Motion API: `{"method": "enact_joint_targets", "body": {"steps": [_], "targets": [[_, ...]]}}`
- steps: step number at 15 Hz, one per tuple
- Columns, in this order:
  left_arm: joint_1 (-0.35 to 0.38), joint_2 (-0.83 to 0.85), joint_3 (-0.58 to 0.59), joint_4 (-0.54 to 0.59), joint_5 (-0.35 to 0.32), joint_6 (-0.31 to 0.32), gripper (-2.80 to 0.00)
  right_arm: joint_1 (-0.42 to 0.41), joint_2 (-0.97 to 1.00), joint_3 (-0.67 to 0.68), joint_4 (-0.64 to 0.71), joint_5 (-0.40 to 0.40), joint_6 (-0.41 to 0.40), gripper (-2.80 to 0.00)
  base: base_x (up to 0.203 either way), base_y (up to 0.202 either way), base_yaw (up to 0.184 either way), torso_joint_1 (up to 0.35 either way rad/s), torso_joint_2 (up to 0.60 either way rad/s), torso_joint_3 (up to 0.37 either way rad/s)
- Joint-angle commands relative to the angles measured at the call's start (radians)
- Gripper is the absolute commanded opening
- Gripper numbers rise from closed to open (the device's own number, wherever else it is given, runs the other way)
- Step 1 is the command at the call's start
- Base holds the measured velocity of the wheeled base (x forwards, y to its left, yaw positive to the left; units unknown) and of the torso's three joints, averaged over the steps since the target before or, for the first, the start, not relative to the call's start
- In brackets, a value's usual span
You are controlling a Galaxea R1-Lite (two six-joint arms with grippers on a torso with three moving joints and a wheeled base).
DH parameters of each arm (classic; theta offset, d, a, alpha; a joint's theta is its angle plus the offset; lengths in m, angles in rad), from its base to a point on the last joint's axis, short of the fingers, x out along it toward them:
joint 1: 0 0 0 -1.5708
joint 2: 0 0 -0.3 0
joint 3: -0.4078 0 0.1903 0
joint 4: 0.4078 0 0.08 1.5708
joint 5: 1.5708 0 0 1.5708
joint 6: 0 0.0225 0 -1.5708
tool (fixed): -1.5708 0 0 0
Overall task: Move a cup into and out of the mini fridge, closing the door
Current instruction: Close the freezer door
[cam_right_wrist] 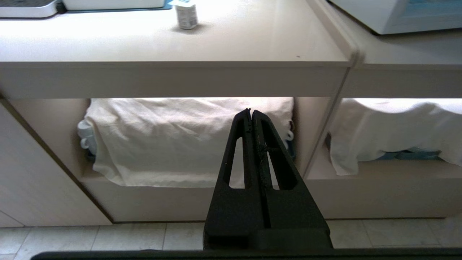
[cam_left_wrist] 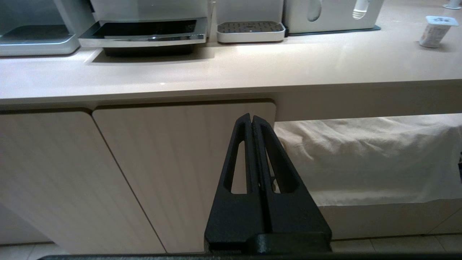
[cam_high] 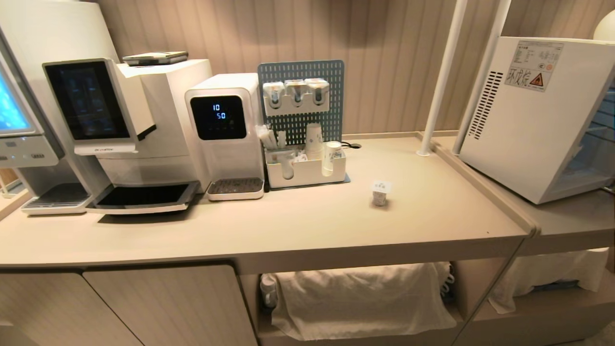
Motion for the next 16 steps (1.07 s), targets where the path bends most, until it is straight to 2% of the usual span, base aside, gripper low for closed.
{"method": "enact_joint_targets", "body": {"steps": [1, 16], "targets": [[0.000, 0.002, 0.002, 0.000, 0.000, 0.000, -2.80, 0.000, 0.001, -0.002, 0.007, 0.001, -0.002, -2.80, 0.000, -0.193, 0.000, 0.000, 0.00, 0.007], [0.000, 0.002, 0.002, 0.000, 0.000, 0.000, -2.80, 0.001, 0.003, -0.003, 0.014, 0.000, 0.001, -2.80, 0.000, -0.194, -0.001, 0.004, 0.00, 0.002]]}}
